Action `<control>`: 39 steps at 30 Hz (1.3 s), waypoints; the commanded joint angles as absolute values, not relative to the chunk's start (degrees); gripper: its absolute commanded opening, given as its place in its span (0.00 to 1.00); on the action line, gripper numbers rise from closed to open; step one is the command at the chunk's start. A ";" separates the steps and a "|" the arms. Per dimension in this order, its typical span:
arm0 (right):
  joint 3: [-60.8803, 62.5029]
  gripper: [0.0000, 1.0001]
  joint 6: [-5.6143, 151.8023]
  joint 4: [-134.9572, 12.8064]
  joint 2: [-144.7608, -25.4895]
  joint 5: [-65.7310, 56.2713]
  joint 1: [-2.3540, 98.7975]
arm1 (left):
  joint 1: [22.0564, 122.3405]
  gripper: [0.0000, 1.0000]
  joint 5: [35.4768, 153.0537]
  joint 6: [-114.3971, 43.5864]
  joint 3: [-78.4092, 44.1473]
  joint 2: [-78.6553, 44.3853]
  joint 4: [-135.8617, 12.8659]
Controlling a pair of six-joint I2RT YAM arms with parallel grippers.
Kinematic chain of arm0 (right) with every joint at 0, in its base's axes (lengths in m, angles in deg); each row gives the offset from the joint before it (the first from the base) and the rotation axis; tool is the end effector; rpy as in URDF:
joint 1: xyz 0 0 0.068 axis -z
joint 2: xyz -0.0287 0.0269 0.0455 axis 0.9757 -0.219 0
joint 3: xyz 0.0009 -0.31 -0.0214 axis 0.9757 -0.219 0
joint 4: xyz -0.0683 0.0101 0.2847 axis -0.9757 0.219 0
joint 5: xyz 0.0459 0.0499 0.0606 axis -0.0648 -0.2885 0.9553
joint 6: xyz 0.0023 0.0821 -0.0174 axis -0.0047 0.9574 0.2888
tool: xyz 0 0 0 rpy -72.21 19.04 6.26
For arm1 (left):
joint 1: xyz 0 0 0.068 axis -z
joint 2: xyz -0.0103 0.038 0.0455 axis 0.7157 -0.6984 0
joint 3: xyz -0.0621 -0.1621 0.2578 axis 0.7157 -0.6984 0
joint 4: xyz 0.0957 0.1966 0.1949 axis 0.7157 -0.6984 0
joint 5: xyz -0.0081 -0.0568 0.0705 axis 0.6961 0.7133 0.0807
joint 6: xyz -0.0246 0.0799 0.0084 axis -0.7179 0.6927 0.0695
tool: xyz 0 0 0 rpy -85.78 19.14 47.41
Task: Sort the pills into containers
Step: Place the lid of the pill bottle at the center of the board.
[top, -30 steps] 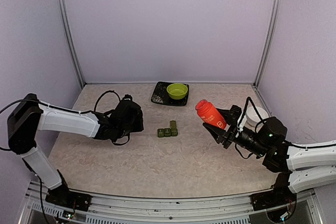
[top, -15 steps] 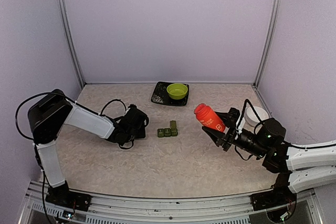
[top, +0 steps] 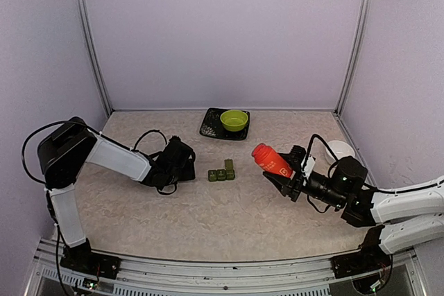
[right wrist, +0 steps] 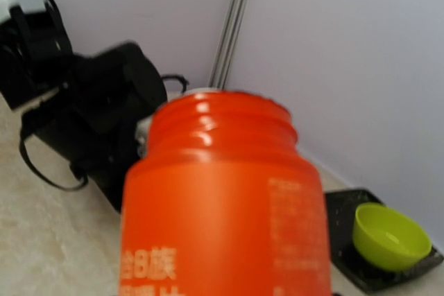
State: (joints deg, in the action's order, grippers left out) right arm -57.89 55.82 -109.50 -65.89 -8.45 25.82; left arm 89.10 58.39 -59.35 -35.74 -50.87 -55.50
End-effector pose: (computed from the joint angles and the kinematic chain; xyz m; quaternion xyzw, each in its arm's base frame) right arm 0.1600 0.2096 0.2342 -0.3758 0.5774 0.2762 0.6702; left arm 0.3288 -0.2639 0.1015 -0.0242 0.9088 -0.0521 0.4132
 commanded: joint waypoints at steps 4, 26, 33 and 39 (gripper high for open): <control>-55.62 0.03 57.84 -109.98 -68.60 -5.56 28.29 | 88.59 0.80 59.29 -58.82 -34.79 -50.37 -55.88; -45.64 0.06 58.28 -105.57 -88.70 2.61 33.98 | 91.84 0.99 63.41 -58.97 -41.89 -30.20 -58.55; -42.57 0.06 58.71 -102.08 -92.96 3.86 34.50 | 92.66 0.99 64.60 -60.36 -45.58 -26.16 -57.86; -38.70 0.06 58.73 -97.04 -96.71 4.69 34.89 | 93.81 0.99 65.35 -61.00 -46.32 -26.02 -57.39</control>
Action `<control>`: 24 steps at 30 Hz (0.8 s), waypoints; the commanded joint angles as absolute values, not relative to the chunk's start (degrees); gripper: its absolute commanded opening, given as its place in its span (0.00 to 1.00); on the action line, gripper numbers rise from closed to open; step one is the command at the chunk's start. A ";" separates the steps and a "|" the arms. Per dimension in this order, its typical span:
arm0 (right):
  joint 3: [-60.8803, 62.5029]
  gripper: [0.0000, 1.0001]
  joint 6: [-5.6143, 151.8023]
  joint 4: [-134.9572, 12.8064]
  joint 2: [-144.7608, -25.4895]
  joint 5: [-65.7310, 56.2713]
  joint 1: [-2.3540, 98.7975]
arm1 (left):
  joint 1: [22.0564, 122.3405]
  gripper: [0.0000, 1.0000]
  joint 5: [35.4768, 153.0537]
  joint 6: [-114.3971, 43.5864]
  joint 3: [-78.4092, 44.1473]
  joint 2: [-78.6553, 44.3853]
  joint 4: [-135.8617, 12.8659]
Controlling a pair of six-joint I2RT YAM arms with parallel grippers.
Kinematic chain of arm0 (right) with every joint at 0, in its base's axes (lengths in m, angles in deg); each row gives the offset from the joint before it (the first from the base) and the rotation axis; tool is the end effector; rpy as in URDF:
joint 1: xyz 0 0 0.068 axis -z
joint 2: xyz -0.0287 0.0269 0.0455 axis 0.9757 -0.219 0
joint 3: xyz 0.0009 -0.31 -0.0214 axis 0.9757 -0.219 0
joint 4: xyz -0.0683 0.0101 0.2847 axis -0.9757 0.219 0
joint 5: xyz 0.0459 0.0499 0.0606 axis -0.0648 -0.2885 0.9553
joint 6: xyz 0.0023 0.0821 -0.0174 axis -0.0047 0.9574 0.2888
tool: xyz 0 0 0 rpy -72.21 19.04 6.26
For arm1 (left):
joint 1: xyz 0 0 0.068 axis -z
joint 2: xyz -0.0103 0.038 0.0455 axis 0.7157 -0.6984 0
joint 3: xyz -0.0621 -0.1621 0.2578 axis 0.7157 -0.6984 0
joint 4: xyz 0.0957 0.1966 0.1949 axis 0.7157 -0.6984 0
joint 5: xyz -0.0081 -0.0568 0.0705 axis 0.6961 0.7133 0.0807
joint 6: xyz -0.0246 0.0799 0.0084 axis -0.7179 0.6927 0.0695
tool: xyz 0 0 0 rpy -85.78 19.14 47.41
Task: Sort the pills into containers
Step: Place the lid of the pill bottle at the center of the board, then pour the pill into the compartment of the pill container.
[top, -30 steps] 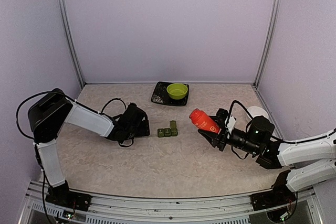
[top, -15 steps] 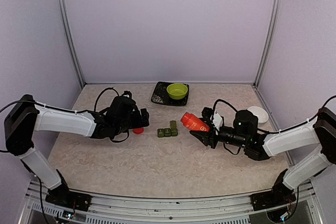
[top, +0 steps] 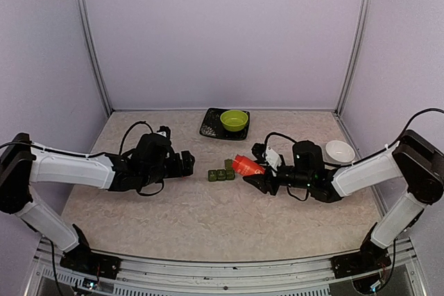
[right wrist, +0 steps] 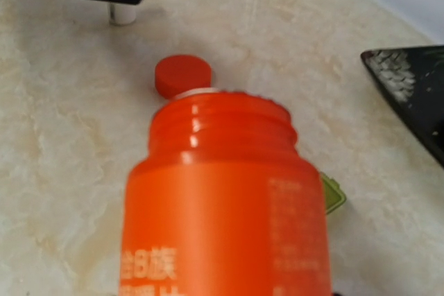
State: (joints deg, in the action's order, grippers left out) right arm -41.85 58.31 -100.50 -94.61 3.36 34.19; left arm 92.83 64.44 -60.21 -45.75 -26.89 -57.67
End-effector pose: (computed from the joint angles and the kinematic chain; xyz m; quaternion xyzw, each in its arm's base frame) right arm 0.2488 0.2608 0.1671 -0.4194 0.6920 0.2804 0.5163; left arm 0.2635 -0.2440 0.1924 -0.0032 0.8782 -0.1745 0.4454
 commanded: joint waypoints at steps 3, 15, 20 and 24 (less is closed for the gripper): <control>-37.84 0.06 58.83 -95.84 -97.86 4.96 34.95 | 94.04 0.99 65.33 -61.15 -46.54 -26.07 -57.02; -32.97 0.06 59.66 -88.53 -102.15 4.29 35.25 | 94.56 0.99 66.13 -62.01 -47.20 -26.88 -56.04; -30.31 0.05 59.85 -84.42 -102.92 3.54 35.34 | 94.72 0.99 66.30 -62.22 -47.37 -27.23 -55.63; -27.87 0.05 59.82 -80.22 -103.81 2.52 35.34 | 94.74 0.99 66.75 -62.40 -47.46 -27.80 -55.17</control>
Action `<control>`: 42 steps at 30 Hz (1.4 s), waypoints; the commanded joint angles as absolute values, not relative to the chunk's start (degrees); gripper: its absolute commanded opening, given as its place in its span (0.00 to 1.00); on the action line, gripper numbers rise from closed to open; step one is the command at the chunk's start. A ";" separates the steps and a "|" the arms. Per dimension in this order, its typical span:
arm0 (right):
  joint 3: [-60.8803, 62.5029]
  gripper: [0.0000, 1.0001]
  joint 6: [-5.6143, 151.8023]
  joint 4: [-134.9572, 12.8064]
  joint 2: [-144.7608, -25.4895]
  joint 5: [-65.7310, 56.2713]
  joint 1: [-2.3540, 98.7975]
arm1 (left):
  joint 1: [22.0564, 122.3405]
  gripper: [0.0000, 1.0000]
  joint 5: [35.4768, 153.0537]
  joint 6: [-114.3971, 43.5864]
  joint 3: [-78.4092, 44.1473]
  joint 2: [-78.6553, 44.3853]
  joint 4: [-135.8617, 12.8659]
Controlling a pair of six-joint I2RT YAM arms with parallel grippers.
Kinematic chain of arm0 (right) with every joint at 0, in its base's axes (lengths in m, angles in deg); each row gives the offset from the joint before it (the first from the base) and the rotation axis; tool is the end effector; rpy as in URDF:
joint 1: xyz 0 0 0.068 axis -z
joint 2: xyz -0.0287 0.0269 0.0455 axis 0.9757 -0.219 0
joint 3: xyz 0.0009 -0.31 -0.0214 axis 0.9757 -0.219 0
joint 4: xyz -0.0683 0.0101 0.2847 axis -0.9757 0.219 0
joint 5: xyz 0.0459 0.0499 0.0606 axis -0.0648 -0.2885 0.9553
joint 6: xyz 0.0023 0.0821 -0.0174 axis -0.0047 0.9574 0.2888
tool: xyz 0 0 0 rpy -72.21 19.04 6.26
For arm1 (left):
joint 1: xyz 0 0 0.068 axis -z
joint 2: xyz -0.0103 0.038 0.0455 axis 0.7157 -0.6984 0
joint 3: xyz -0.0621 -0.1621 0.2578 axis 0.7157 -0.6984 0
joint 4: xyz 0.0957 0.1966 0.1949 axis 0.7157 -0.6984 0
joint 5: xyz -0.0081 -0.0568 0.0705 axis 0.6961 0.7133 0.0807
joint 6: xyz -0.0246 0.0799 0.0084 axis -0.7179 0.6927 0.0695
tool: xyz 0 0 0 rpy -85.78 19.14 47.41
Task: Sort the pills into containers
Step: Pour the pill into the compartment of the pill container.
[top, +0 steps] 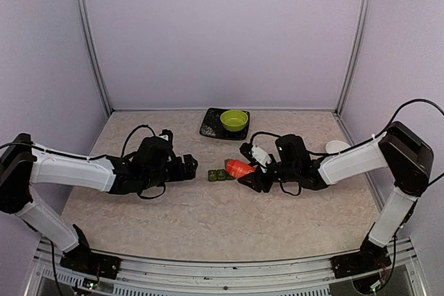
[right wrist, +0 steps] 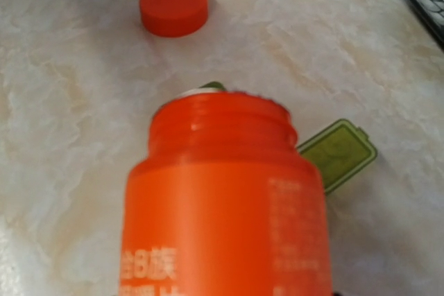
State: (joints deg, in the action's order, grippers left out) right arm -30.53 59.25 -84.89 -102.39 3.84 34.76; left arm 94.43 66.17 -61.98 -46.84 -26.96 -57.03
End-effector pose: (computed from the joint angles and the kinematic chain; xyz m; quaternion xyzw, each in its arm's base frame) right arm 0.2806 0.2860 0.1491 -0.4245 0.7523 0.2660 0.4280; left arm 0.2533 -0.2506 0.1860 0.0034 0.8819 -0.1949 0.4292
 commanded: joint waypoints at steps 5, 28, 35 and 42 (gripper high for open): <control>-26.62 0.06 59.76 -77.53 -104.00 2.67 35.34 | 94.83 0.99 66.92 -62.63 -47.55 -28.13 -54.82; -21.28 0.06 59.79 -69.11 -105.91 0.11 35.34 | 95.01 0.99 67.36 -62.94 -47.82 -28.87 -54.20; -19.70 0.06 59.73 -66.89 -106.41 -0.42 35.34 | 95.01 0.99 67.55 -63.03 -47.88 -29.44 -53.87; -18.40 0.07 59.46 -63.99 -106.75 -0.61 35.34 | 95.01 0.99 67.70 -63.20 -48.01 -29.77 -53.54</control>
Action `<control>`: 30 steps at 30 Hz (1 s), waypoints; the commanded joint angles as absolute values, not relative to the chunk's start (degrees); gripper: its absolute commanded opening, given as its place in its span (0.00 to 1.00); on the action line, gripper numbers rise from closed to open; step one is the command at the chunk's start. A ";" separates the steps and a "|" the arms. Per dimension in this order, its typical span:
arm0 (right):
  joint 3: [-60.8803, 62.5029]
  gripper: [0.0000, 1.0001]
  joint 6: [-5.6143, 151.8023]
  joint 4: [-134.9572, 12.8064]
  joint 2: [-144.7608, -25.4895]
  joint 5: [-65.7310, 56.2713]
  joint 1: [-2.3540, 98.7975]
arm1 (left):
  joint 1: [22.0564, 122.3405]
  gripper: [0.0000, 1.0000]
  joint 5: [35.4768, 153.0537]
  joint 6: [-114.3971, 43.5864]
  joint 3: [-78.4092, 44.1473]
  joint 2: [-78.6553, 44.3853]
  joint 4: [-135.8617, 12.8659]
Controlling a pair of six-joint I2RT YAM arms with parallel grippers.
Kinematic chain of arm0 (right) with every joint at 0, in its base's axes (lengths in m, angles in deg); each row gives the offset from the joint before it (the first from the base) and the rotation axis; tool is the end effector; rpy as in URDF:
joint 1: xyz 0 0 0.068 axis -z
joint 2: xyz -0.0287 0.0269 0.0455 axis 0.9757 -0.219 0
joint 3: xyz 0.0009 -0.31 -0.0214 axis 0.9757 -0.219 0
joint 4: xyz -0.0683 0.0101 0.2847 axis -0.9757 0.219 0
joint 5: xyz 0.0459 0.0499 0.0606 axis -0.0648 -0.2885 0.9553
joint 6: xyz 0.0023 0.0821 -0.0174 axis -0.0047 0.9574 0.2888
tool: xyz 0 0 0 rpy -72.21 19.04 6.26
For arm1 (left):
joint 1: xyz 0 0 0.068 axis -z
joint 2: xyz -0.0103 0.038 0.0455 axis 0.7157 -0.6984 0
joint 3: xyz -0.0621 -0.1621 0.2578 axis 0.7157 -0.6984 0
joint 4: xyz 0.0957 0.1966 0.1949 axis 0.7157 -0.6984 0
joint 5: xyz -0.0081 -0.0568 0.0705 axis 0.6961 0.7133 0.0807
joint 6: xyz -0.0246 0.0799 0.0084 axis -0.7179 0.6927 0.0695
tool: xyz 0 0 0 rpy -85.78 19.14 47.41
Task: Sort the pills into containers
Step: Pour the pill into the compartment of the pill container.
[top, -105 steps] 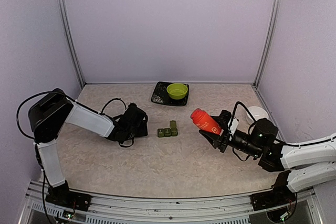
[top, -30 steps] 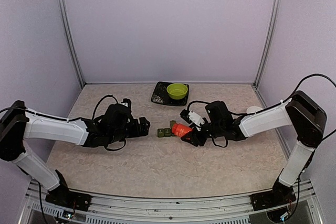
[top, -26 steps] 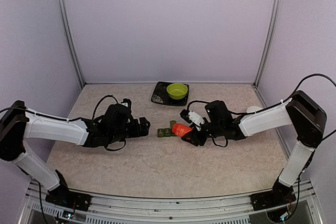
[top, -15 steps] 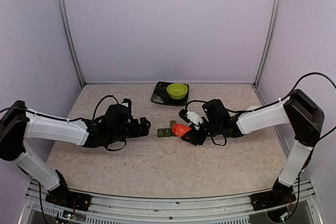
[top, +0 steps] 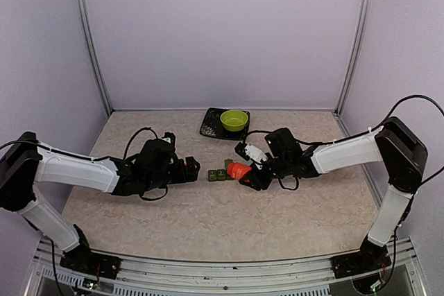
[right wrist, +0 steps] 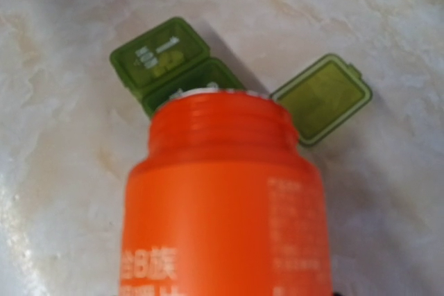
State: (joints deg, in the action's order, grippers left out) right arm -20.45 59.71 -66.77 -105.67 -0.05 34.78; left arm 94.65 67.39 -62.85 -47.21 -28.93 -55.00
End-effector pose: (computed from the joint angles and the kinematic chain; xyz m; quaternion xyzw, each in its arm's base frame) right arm 0.3002 0.2972 0.1488 -0.4175 0.8084 0.2179 0.3532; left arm 0.2540 -0.2557 0.1758 0.0037 0.8843 -0.2045 0.4198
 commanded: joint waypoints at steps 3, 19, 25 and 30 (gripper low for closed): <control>-17.76 0.07 59.48 -63.04 -106.96 -0.61 35.34 | 95.01 0.99 67.85 -63.29 -47.95 -30.06 -53.28; -13.59 0.08 59.73 -57.23 -108.28 -1.33 35.34 | 95.27 0.99 67.90 -63.41 -47.90 -30.41 -53.11; -12.10 0.09 59.84 -55.02 -109.19 -1.43 35.34 | 95.52 0.99 68.07 -63.73 -48.08 -30.84 -52.53; -11.35 0.09 60.09 -54.03 -109.34 -1.20 35.25 | 95.62 0.99 68.03 -63.93 -48.25 -31.11 -52.27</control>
State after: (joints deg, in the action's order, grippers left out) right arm -13.24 59.76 -55.58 -108.68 -1.26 34.78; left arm 95.19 67.76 -63.49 -47.28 -30.33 -53.71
